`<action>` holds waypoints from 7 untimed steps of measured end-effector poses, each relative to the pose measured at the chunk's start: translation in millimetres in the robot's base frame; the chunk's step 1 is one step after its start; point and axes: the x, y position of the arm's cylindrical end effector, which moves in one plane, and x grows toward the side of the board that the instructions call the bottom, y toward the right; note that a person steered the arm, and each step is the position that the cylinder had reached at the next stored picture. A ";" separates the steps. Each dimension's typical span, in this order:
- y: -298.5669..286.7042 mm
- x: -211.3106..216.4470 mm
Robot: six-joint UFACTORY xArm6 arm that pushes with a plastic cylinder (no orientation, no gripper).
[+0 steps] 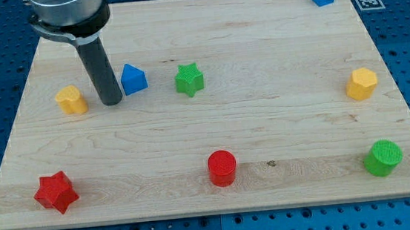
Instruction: Push the blue triangle into the green star
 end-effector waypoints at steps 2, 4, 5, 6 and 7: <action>2.2 -26.2; 46.3 -32.2; 55.6 -32.2; 56.9 -32.2; 36.5 -37.8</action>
